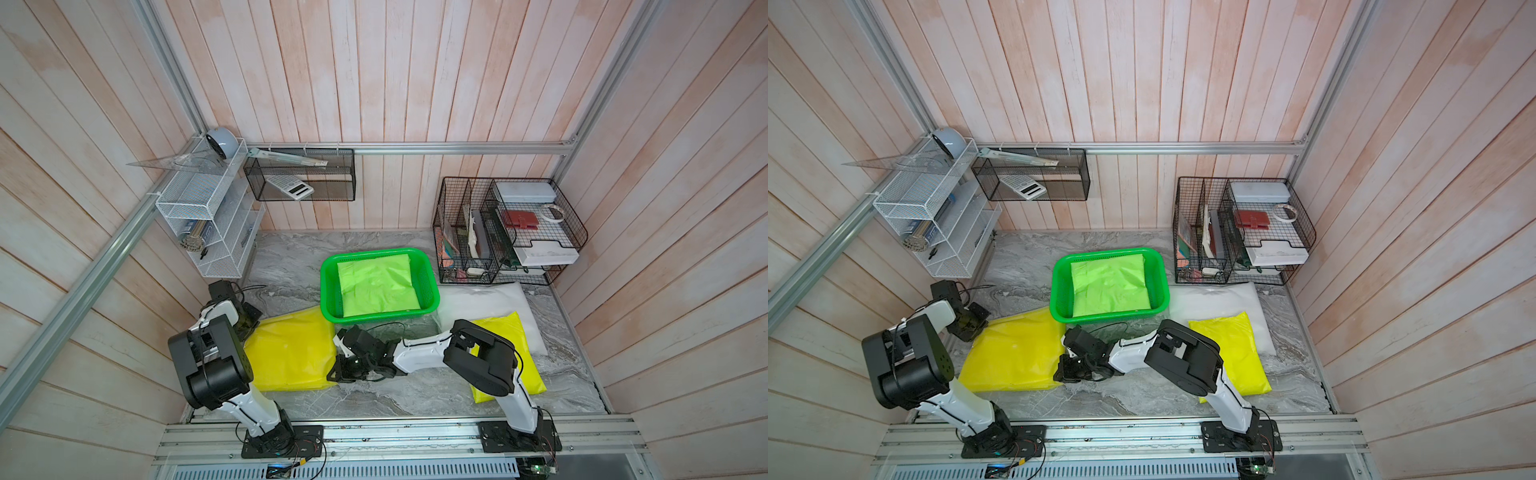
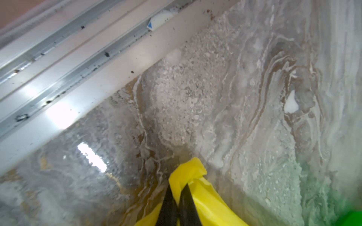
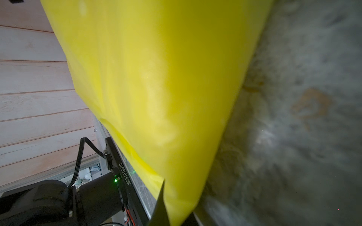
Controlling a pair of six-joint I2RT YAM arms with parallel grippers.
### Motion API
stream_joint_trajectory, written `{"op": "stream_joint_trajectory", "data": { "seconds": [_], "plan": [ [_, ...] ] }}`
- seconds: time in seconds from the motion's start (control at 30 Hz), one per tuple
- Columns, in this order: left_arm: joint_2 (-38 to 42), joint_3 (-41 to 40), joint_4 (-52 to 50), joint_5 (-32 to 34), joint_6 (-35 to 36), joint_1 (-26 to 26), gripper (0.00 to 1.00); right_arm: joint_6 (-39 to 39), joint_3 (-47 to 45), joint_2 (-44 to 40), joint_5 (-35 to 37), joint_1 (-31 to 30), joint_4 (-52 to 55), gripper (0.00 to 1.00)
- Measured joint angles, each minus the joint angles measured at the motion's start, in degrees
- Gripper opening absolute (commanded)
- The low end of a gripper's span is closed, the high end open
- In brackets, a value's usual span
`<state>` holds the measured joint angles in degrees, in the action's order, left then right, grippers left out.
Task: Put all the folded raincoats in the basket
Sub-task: Pick up the raincoat from the center of the board, then place the raincoat in the basket.
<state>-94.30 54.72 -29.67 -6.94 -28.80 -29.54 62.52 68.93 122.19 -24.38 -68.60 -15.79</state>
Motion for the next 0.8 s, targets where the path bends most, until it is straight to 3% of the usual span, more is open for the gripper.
{"op": "stream_joint_trajectory", "data": {
  "seconds": [0.47,0.63,0.8],
  "plan": [
    [19.2,-3.2,-8.5,5.3,-2.4,-6.5,0.0,-5.7,6.1,-1.8,-1.8,-3.1,9.9,0.0],
    [24.3,-2.1,-11.6,5.5,-3.6,-6.8,0.0,-10.3,8.3,-6.0,0.1,-3.6,17.4,0.0],
    [28.0,4.7,-15.8,3.4,-4.1,-6.8,0.0,-14.3,8.8,-14.6,1.6,-3.1,22.4,0.0]
  ]
}}
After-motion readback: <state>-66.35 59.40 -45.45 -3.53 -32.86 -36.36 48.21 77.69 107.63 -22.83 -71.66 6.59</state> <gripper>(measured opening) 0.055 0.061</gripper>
